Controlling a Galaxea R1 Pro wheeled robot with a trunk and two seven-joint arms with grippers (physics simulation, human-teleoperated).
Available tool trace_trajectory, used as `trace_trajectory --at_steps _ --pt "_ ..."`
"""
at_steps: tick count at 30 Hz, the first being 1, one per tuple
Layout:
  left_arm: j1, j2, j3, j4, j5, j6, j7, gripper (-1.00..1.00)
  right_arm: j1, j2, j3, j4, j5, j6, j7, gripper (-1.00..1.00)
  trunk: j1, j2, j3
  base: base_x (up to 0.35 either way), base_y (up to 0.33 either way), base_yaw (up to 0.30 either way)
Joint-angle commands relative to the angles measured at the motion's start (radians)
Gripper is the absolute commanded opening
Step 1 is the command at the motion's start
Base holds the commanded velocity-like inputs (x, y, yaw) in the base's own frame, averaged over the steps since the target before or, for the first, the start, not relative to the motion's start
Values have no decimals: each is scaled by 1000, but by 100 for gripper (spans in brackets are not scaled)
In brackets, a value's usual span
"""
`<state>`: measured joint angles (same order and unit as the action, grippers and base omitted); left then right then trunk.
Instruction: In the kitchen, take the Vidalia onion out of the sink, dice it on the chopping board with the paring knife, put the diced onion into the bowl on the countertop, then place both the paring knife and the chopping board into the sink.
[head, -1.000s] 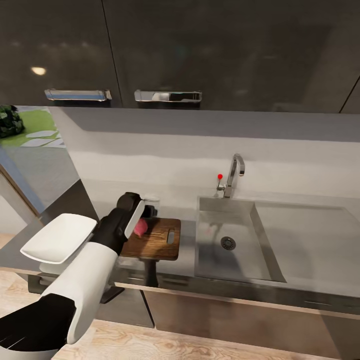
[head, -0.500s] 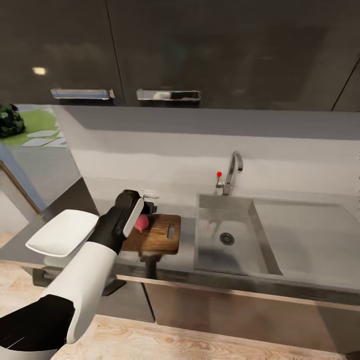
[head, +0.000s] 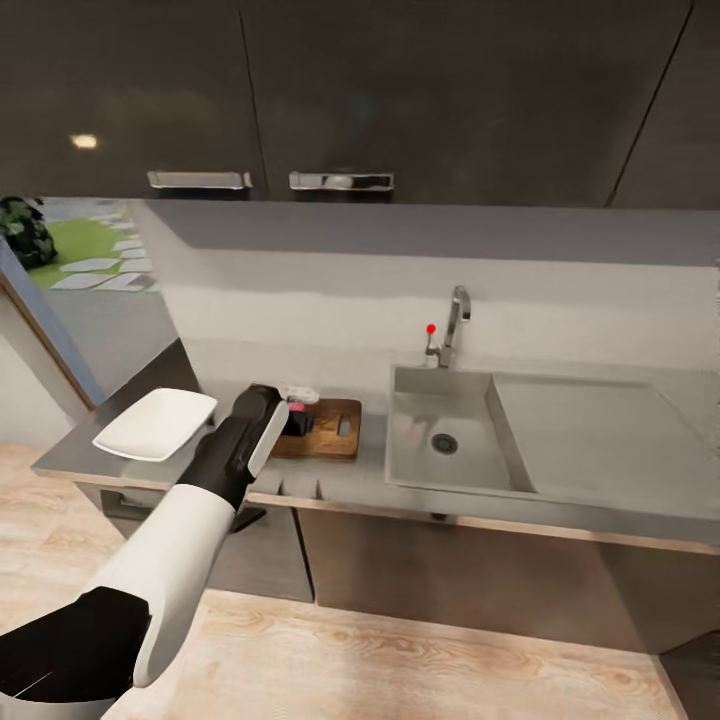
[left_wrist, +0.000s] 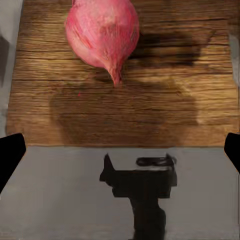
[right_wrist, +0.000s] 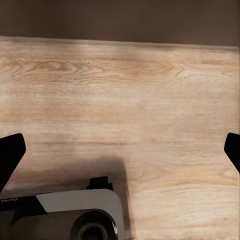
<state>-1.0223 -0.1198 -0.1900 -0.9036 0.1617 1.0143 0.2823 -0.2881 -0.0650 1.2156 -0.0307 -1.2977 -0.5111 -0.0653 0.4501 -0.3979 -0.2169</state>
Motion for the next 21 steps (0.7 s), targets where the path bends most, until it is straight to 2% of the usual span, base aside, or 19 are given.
trace_trajectory --at_steps 1,17,21 --pt "-1 0 -2 1 10 3 10 100 0 -1 8 -3 -5 -1 -7 100 0 -2 -2 -338 0 0" --pt "-1 0 -2 30 11 1 10 100 0 -1 8 -3 -5 -1 -7 100 0 -2 -2 -339 0 0" --pt "-1 0 -2 60 11 0 9 100 0 -1 8 -3 -5 -1 -7 100 0 -2 -2 -337 0 0"
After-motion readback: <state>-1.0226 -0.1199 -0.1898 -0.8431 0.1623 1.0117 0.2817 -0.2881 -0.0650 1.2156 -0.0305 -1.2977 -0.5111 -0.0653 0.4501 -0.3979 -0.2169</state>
